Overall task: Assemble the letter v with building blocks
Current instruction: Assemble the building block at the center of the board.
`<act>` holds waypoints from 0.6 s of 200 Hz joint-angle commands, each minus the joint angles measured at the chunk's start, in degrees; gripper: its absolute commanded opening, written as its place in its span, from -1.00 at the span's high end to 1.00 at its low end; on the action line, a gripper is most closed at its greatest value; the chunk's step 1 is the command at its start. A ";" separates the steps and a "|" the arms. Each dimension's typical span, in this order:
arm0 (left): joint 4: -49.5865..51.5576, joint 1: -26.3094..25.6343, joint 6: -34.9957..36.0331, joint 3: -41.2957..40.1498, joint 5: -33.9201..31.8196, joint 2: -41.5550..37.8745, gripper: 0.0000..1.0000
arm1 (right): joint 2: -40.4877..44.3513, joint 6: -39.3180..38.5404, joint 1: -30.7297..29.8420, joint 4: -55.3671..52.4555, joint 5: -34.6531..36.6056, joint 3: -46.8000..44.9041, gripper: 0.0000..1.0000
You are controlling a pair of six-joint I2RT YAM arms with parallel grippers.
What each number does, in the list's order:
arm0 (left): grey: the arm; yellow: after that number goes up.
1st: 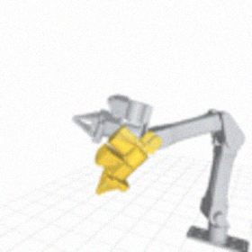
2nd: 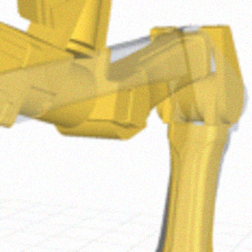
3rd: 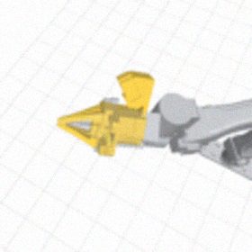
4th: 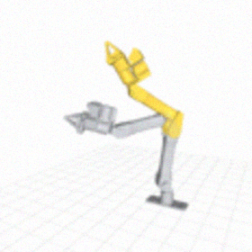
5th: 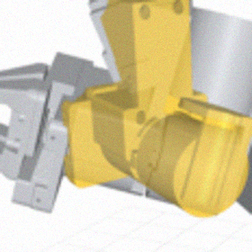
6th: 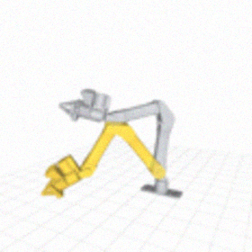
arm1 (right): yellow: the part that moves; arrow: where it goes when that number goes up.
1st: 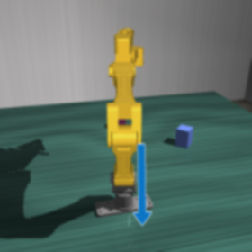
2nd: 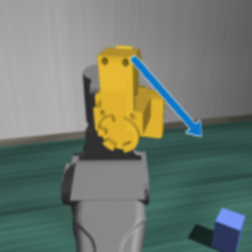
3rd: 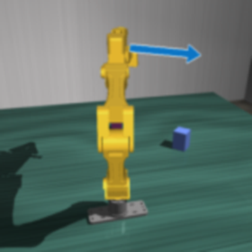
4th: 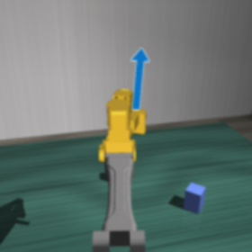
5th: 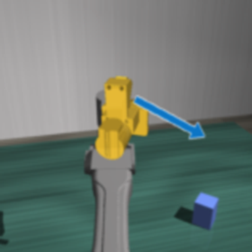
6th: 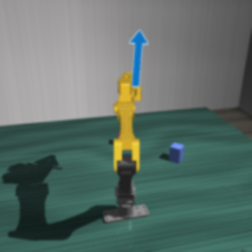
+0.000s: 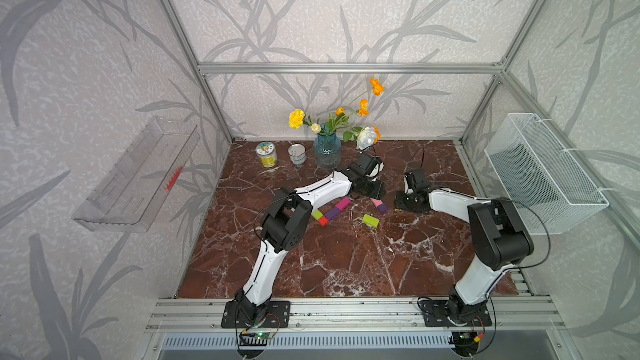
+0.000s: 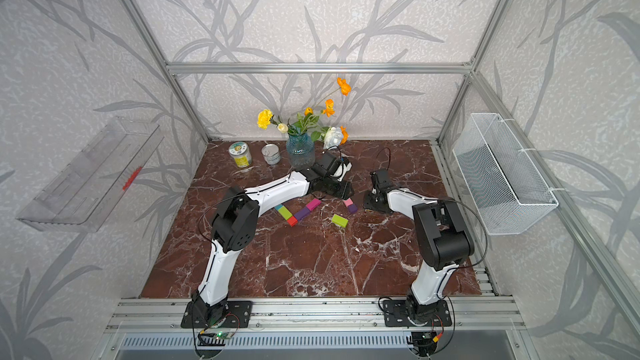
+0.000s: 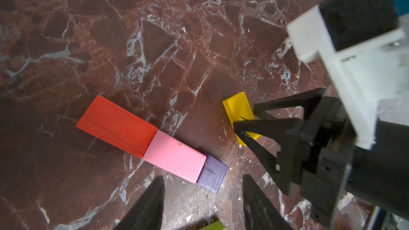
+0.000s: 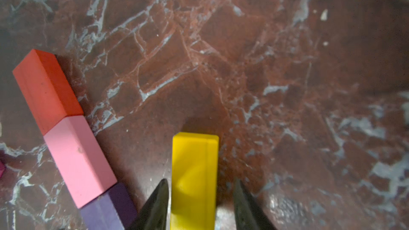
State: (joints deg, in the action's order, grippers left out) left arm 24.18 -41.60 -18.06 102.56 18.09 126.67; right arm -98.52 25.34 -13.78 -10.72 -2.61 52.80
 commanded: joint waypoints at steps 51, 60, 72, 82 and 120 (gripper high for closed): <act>11.46 -2.71 4.72 13.72 -1.65 9.27 0.33 | 11.79 1.82 5.89 3.40 -0.15 -8.05 0.25; 12.66 -2.98 5.29 16.28 -1.64 10.83 0.39 | 11.16 1.90 6.75 3.30 -1.28 -8.04 0.33; 15.24 -3.30 6.24 20.51 -1.96 13.44 0.47 | 9.90 1.73 7.50 3.26 -3.12 -7.63 0.47; 17.37 -3.61 7.08 24.43 -2.77 15.68 0.54 | 8.63 1.64 7.71 3.33 -4.13 -7.21 0.58; 23.19 -4.45 8.86 37.25 -5.07 23.16 0.74 | 4.25 1.90 7.89 5.77 -7.52 -6.22 1.00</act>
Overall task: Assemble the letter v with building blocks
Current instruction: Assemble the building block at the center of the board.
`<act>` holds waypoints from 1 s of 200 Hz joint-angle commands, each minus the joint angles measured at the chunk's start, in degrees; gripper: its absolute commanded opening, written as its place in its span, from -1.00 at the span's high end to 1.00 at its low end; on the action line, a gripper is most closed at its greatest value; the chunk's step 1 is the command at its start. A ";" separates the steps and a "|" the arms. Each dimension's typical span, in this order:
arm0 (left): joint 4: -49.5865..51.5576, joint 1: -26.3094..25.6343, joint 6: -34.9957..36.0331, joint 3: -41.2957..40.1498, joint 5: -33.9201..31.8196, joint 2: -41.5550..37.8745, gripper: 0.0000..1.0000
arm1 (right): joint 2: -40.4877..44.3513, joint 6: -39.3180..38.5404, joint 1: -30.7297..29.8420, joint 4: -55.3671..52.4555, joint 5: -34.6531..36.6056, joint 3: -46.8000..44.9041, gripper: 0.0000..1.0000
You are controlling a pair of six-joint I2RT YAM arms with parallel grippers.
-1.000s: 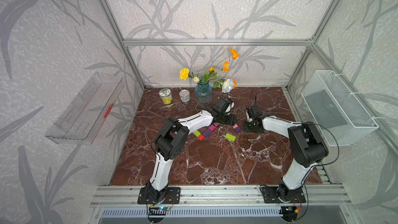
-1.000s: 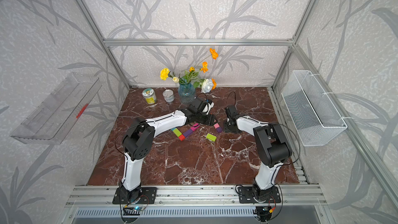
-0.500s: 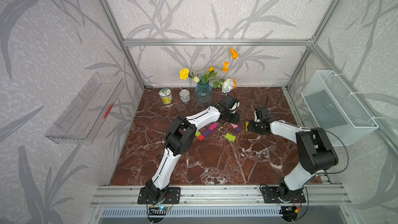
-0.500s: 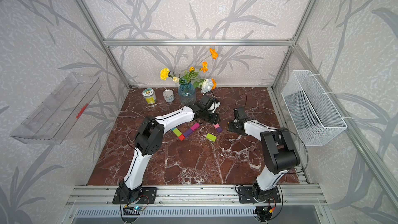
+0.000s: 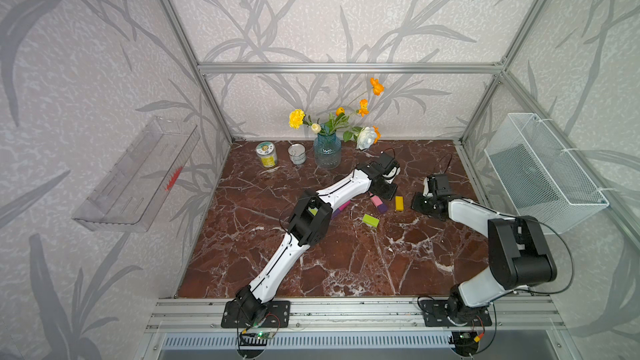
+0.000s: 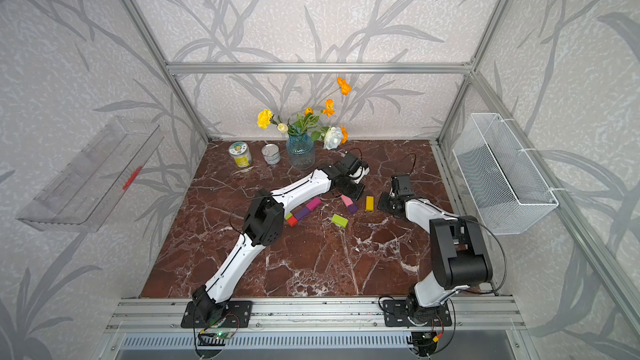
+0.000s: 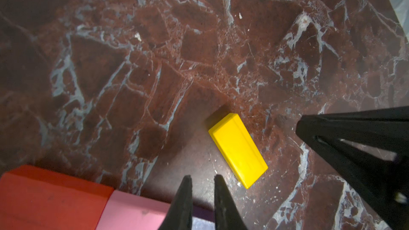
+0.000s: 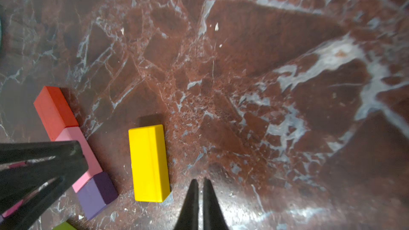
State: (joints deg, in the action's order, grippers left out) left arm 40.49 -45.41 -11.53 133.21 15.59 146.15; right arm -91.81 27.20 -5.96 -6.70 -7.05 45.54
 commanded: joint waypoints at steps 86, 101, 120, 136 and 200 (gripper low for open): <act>7.49 -2.34 4.83 11.85 -2.37 8.49 0.71 | -9.96 1.16 0.16 4.03 -11.49 3.24 1.00; 7.33 -2.71 5.16 11.99 -2.31 8.74 0.66 | -10.60 2.07 0.16 5.35 -12.94 2.86 1.00; 7.50 -2.93 5.37 11.91 -2.49 8.82 0.65 | -10.71 2.81 0.16 6.43 -13.94 2.36 1.00; 7.76 -3.02 5.29 11.86 -2.97 8.81 0.63 | -10.64 3.03 -0.10 6.53 -14.58 2.15 1.00; 8.16 -2.95 5.30 11.55 -6.39 8.03 0.62 | -9.35 3.38 -0.81 6.89 -15.05 0.22 1.00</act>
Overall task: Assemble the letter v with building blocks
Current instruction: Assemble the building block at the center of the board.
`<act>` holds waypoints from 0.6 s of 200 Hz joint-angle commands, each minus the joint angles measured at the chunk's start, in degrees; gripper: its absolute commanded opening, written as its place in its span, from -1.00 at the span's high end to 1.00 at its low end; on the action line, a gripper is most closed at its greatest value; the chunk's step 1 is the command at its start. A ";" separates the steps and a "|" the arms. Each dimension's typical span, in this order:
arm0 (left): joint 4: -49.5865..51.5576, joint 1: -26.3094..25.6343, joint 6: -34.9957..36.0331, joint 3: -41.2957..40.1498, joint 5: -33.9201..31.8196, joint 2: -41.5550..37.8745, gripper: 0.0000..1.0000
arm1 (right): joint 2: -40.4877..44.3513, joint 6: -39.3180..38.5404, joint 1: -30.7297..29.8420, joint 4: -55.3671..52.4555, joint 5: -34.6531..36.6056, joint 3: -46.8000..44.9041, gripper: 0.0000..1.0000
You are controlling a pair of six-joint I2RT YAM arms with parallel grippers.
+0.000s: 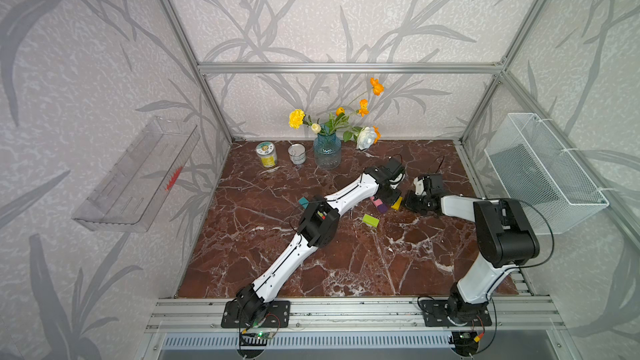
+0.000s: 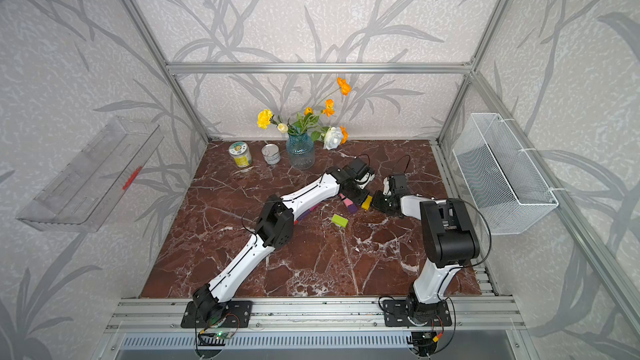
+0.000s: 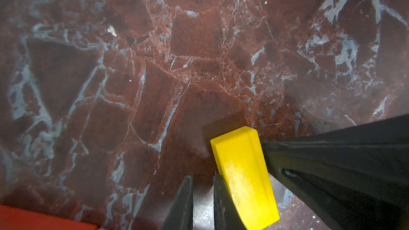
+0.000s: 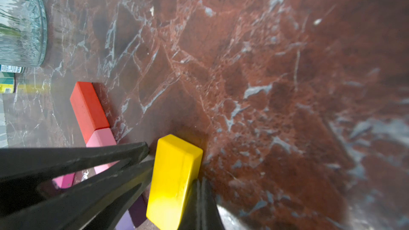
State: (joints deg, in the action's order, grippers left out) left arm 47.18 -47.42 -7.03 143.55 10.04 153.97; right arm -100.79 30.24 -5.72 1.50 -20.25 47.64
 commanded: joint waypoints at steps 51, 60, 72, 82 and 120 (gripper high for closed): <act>1.16 -0.93 0.65 1.11 -1.43 0.04 0.62 | -0.05 0.79 -1.82 -0.33 -2.45 -3.20 1.00; 1.16 -0.98 0.70 1.03 -1.63 0.09 0.62 | -0.11 0.87 -1.88 -0.22 -2.43 -3.36 1.00; 1.16 -0.88 0.61 1.03 -1.86 0.07 0.62 | -0.12 0.96 -2.01 0.02 -2.45 -3.56 1.00; 1.16 -0.86 0.63 1.03 -2.16 0.17 0.62 | -0.13 0.96 -2.02 0.00 -2.35 -3.69 1.00; 1.43 -0.66 1.01 0.97 -3.45 0.12 0.63 | -0.21 1.05 -2.06 0.18 -2.74 -3.52 1.00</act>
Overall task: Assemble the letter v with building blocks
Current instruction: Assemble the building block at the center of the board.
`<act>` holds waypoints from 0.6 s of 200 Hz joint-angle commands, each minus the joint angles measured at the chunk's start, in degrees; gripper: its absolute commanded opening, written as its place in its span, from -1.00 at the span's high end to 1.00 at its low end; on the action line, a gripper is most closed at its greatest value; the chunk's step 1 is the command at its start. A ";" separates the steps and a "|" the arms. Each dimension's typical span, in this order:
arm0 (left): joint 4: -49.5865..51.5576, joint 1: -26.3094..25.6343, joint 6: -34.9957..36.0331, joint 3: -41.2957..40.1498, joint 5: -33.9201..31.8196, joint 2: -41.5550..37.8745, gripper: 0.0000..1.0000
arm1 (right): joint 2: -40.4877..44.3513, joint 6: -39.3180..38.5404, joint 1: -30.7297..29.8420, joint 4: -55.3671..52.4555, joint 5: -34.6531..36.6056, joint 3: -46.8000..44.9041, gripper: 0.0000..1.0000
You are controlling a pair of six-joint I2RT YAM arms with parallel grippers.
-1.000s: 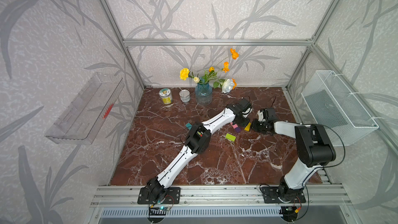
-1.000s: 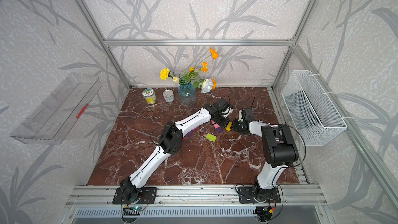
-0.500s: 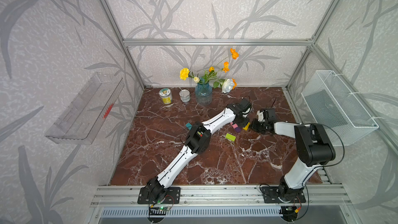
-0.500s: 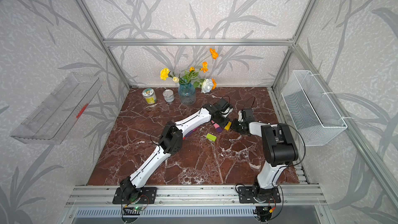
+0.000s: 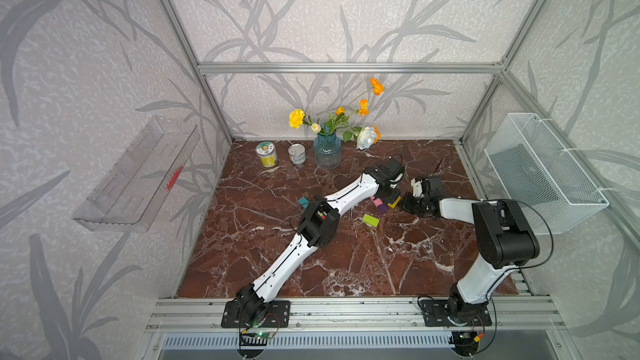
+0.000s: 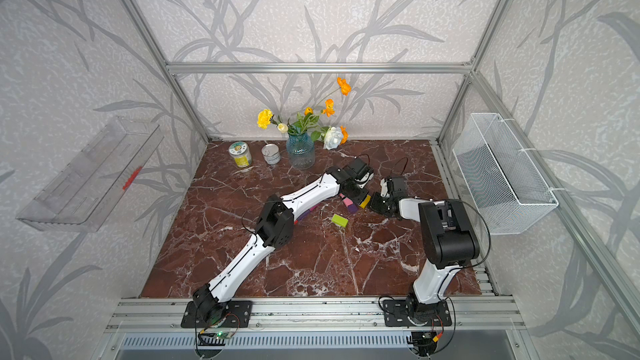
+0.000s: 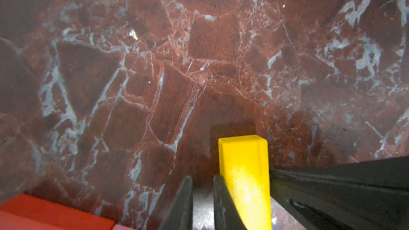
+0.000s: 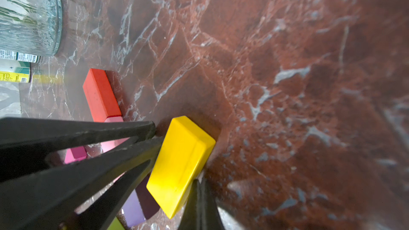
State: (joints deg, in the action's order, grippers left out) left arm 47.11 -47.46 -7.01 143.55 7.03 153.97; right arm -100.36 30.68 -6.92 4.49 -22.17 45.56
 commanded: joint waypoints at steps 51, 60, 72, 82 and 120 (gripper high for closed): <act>1.18 -0.20 0.85 0.95 -1.28 0.15 0.71 | -0.90 1.05 -1.32 -2.21 -0.94 -1.65 1.00; 1.07 -0.11 0.77 0.95 -1.25 0.12 0.72 | -1.03 1.13 -1.34 -2.12 -0.95 -1.63 1.00; 0.89 -0.09 0.76 0.95 -1.05 0.25 0.73 | -1.03 1.14 -1.43 -1.94 -0.94 -1.74 1.00; 0.83 -0.05 0.77 0.95 -1.05 0.24 0.73 | -1.02 1.23 -1.54 -1.87 -0.95 -1.78 1.00; 0.61 0.01 0.69 0.95 -0.97 0.19 0.72 | -0.60 1.14 -1.61 -2.07 -1.19 -1.85 1.00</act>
State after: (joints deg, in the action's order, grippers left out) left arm 47.09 -47.46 -7.01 143.55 6.11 153.97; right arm -100.36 31.70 -7.90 4.91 -23.22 45.23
